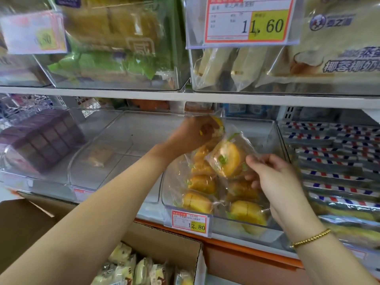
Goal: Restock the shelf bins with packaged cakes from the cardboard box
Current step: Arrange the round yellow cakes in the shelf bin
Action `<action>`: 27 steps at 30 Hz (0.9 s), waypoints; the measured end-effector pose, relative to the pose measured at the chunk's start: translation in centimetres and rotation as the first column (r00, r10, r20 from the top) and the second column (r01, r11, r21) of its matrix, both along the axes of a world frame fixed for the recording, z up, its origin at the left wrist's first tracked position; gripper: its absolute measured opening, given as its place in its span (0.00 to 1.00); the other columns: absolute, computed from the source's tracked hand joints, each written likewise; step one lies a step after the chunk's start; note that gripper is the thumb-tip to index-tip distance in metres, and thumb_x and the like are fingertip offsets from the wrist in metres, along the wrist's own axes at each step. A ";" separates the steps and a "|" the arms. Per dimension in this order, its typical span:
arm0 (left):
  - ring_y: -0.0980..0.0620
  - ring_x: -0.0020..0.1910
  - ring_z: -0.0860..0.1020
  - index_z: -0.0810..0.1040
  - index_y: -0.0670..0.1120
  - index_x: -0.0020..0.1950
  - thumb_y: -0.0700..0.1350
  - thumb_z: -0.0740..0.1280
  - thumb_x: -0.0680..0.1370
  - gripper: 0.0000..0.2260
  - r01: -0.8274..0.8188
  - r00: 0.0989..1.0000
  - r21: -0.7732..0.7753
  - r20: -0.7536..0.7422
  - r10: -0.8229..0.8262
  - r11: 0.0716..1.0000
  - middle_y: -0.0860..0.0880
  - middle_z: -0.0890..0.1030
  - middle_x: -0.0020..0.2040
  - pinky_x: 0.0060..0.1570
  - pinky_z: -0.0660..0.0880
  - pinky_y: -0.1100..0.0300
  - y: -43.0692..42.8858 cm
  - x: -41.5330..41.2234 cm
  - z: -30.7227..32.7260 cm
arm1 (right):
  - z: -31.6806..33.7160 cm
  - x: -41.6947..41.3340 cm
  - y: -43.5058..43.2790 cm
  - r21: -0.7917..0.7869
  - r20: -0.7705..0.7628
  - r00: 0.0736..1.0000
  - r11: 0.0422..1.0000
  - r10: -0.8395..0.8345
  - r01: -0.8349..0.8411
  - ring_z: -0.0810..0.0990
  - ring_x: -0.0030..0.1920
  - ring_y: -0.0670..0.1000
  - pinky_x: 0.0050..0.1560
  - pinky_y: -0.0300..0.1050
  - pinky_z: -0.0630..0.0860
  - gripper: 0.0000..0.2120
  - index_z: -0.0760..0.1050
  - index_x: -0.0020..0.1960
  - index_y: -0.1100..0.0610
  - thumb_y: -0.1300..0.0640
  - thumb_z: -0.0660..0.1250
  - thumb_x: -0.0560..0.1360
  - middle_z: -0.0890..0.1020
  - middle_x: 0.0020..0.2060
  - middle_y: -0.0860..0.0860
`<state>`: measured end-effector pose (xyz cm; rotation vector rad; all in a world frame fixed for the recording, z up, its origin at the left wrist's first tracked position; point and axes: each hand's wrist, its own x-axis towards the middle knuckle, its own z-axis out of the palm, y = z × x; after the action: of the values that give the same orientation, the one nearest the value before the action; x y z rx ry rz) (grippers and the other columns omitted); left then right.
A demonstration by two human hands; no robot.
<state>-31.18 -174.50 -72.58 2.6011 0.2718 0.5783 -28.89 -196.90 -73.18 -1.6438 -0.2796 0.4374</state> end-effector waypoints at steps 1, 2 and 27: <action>0.52 0.49 0.79 0.78 0.44 0.60 0.33 0.65 0.75 0.14 0.064 0.998 -0.296 0.000 -0.067 0.953 0.50 0.80 0.49 0.49 0.76 0.63 -0.6 -0.8 1.0 | 0.3 0.1 0.1 -0.032 0.062 0.998 0.999 0.002 0.000 0.79 0.35 0.45 0.35 0.39 0.73 0.03 0.77 0.46 0.52 0.53 0.68 0.76 0.81 0.37 0.47; 0.52 0.53 0.79 0.75 0.45 0.63 0.34 0.64 0.76 0.17 0.149 0.980 -0.544 -0.029 -0.196 0.826 0.50 0.80 0.52 0.51 0.77 0.62 -1.1 -1.8 2.2 | 0.5 0.2 0.1 -0.057 0.132 0.991 0.998 0.007 0.001 0.79 0.38 0.45 0.37 0.40 0.73 0.04 0.78 0.46 0.51 0.52 0.69 0.75 0.81 0.38 0.46; 0.54 0.56 0.76 0.68 0.42 0.67 0.45 0.76 0.69 0.30 -0.306 0.924 -0.463 0.064 0.376 0.832 0.51 0.76 0.58 0.55 0.72 0.61 -1.2 -4.0 0.5 | 0.9 5.3 7.7 -0.067 0.033 0.979 0.978 0.201 -0.198 0.83 0.48 0.52 0.55 0.46 0.79 0.14 0.79 0.50 0.58 0.56 0.77 0.67 0.84 0.46 0.51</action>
<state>-35.17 -175.73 -72.12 2.0583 0.7408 0.7351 -23.58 -189.20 -72.23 -1.6950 -0.4677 0.5702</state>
